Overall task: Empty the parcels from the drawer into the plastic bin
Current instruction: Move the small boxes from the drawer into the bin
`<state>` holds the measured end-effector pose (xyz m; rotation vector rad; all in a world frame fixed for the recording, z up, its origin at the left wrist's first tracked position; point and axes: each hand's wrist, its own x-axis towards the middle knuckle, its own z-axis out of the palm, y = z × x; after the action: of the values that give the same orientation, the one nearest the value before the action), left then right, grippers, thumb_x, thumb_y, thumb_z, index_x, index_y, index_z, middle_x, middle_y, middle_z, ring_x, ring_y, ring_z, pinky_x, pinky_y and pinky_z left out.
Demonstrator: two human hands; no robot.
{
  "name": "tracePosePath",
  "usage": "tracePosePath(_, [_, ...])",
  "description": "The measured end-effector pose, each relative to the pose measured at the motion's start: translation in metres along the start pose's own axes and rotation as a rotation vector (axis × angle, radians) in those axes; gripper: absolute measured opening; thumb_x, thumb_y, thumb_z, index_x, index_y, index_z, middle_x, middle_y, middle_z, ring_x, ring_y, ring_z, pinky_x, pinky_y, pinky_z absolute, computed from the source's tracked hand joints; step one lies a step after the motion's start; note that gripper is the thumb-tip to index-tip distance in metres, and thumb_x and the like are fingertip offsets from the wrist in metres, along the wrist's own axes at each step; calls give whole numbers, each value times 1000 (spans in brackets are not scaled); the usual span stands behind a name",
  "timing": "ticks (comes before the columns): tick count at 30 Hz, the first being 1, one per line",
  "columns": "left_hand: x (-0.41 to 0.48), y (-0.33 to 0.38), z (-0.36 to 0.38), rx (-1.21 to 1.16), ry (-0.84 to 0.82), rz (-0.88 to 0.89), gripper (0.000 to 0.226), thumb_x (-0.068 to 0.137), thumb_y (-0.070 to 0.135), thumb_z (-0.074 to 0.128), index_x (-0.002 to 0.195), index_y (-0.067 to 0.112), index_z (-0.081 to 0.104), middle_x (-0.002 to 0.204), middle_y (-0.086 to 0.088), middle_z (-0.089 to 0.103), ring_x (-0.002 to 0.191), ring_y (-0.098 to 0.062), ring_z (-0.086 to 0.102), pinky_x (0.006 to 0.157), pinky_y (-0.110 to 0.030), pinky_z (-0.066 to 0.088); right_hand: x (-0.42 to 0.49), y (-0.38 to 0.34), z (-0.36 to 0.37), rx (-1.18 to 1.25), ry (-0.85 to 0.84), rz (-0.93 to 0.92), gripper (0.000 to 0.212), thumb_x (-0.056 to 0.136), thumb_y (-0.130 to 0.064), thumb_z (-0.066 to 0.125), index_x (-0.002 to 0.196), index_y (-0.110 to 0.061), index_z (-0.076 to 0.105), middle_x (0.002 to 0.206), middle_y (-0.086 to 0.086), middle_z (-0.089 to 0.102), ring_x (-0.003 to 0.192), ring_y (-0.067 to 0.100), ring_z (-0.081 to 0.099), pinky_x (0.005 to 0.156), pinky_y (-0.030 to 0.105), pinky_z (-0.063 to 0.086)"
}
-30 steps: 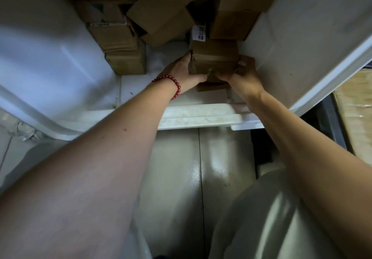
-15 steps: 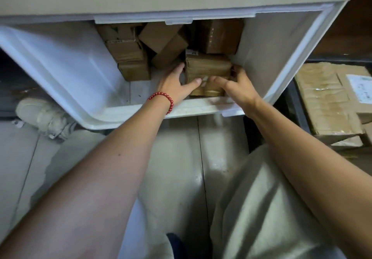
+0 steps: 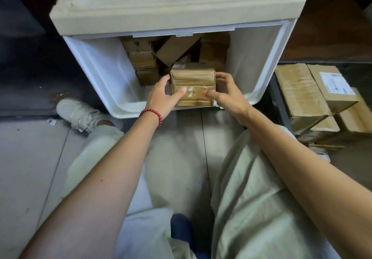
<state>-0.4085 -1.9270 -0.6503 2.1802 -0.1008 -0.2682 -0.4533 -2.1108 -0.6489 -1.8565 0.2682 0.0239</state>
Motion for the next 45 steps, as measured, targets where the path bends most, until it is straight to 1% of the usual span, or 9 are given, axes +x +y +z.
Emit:
tracePosePath(6, [-46, -8, -17, -268, 57, -34, 43, 86, 51, 61, 122, 41, 40, 124, 7, 49, 120, -16, 51, 100, -47, 45, -44, -1, 13, 137, -65, 74, 49, 84, -31, 71, 122, -22, 41, 129, -6, 51, 113, 13, 55, 92, 34, 48])
tracePosePath(13, [-88, -11, -24, -381, 99, -87, 33, 90, 47, 55, 113, 30, 38, 120, -1, 55, 95, -11, 59, 86, -42, 54, -69, -7, 17, 123, -112, 93, 51, 77, -38, 75, 116, -29, 44, 128, -9, 52, 112, 20, 59, 91, 39, 51])
tracePosePath(20, [-109, -21, -31, -490, 71, -232, 32, 90, 51, 54, 114, 40, 35, 124, 12, 51, 113, -18, 52, 79, -43, 45, -88, -17, 22, 130, -268, 137, 64, 89, -30, 66, 143, -27, 33, 113, -8, 52, 101, 18, 63, 95, 43, 50])
tracePosePath(25, [-113, -26, -37, -600, 42, -262, 27, 87, 46, 62, 105, 47, 42, 129, 12, 52, 119, -20, 52, 93, -58, 44, -88, -16, 25, 147, -306, 154, 55, 92, -39, 60, 141, -31, 39, 133, -2, 50, 106, 21, 65, 94, 42, 52])
tracePosePath(28, [-112, -27, -39, -675, 61, -241, 27, 89, 33, 64, 108, 40, 47, 122, 9, 57, 115, -19, 55, 91, -51, 49, -81, -12, 26, 133, -206, 165, 52, 91, -48, 57, 137, -32, 39, 147, 0, 36, 116, 22, 58, 93, 40, 51])
tracePosePath(32, [-112, -27, -47, -736, 36, -242, 30, 91, 29, 61, 117, 34, 47, 114, 12, 57, 111, -20, 55, 80, -43, 52, -71, -6, 25, 15, 12, 85, 70, 91, -49, 57, 149, -25, 25, 155, 3, 23, 140, 22, 31, 114, 41, 30])
tracePosePath(35, [-113, -29, -53, -732, -15, -245, 29, 92, 31, 58, 119, 35, 48, 112, 12, 55, 111, -22, 55, 86, -51, 52, -68, -7, 24, 103, 15, 104, 69, 93, -48, 53, 151, -28, 21, 155, 1, 27, 138, 21, 32, 113, 39, 30])
tracePosePath(39, [-118, -38, -58, -694, -44, -265, 33, 93, 32, 57, 124, 32, 47, 110, 12, 55, 112, -23, 55, 89, -53, 51, -71, -5, 26, 154, -93, 175, 66, 93, -47, 55, 149, -32, 23, 141, -2, 35, 121, 19, 43, 93, 37, 41])
tracePosePath(45, [-122, -44, -74, -733, 115, -287, 33, 92, 41, 56, 120, 28, 44, 114, 8, 59, 111, -25, 58, 76, -47, 55, -73, -8, 26, 182, -162, 195, 49, 91, -50, 57, 135, -32, 43, 125, -8, 55, 117, 19, 55, 94, 43, 49])
